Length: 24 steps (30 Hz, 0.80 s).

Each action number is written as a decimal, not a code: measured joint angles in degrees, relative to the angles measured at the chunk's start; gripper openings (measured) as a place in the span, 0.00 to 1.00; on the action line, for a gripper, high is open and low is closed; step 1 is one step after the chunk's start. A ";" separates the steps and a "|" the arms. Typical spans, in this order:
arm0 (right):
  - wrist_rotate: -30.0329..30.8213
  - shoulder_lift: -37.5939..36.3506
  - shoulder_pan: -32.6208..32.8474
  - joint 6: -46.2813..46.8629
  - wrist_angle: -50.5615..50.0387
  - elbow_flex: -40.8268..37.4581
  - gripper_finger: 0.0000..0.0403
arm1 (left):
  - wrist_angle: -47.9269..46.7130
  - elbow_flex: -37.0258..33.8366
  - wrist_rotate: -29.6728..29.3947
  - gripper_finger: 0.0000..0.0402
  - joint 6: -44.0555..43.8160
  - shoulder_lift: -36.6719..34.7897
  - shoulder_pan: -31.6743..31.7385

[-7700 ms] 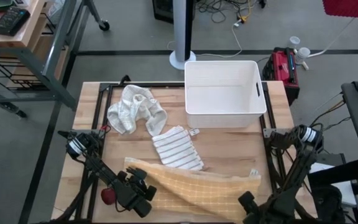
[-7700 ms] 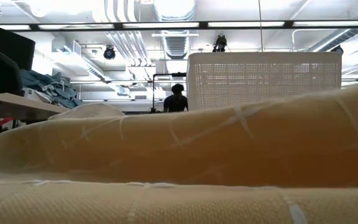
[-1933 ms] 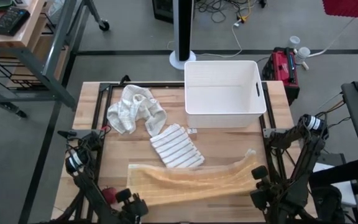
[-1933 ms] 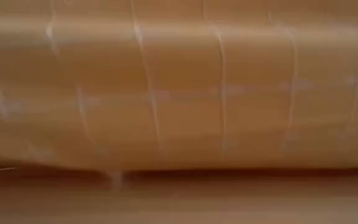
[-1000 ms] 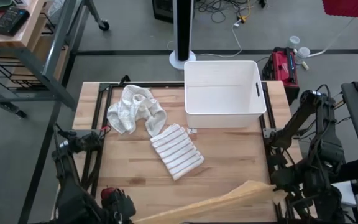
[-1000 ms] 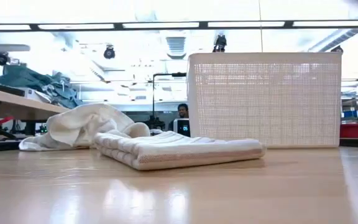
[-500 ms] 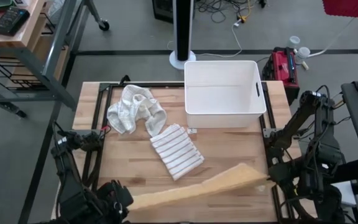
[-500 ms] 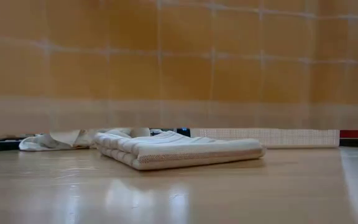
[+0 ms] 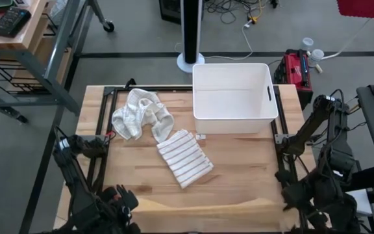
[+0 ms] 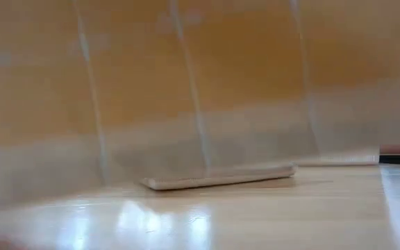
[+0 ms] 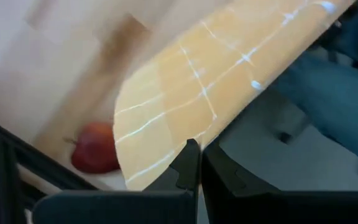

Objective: Fold towel
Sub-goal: Fold the yellow squared towel

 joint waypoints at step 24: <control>8.70 9.96 -0.34 -3.11 -9.11 -5.18 0.01 | -0.27 4.57 0.37 0.00 -13.20 -0.04 -0.79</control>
